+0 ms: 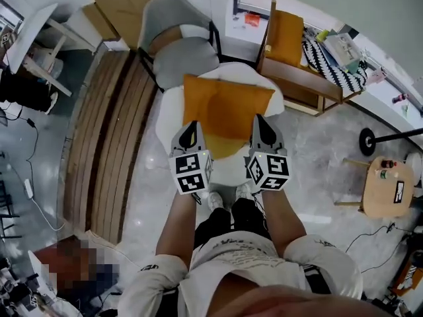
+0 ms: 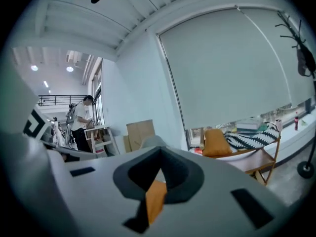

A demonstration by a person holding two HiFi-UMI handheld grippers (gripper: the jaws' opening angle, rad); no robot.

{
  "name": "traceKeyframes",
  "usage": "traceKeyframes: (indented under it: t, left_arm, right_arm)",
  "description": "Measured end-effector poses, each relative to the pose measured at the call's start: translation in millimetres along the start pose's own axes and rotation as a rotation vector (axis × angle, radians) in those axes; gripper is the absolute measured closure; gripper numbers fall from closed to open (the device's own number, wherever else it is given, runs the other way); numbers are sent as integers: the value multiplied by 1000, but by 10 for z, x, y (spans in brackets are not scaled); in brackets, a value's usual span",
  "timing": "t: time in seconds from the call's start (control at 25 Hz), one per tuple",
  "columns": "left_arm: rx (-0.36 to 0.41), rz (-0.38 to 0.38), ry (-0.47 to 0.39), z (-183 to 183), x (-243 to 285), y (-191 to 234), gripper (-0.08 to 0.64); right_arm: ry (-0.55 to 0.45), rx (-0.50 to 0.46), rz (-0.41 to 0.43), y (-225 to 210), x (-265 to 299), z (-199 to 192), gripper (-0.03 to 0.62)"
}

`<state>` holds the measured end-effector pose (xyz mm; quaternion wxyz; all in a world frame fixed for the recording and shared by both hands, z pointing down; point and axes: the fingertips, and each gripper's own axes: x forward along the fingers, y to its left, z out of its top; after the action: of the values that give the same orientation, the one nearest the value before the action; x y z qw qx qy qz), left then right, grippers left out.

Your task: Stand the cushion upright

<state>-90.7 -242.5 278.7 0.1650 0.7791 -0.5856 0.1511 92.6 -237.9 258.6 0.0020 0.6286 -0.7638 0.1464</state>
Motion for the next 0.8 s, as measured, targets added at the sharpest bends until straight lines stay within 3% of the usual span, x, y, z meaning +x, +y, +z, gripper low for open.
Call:
traceKeyframes:
  t: [0.28, 0.44, 0.8]
  left_arm:
    - [80, 49, -148, 896, -603, -71, 532]
    - [65, 41, -206, 1293, -924, -233, 532]
    - [73, 27, -257, 1587, -1166, -376, 532]
  right_arm:
    - [-108, -20, 36, 191, -283, 982, 566]
    - [-120, -76, 85, 353, -494, 1312, 566]
    - [-213, -96, 104, 373, -751, 1840, 566]
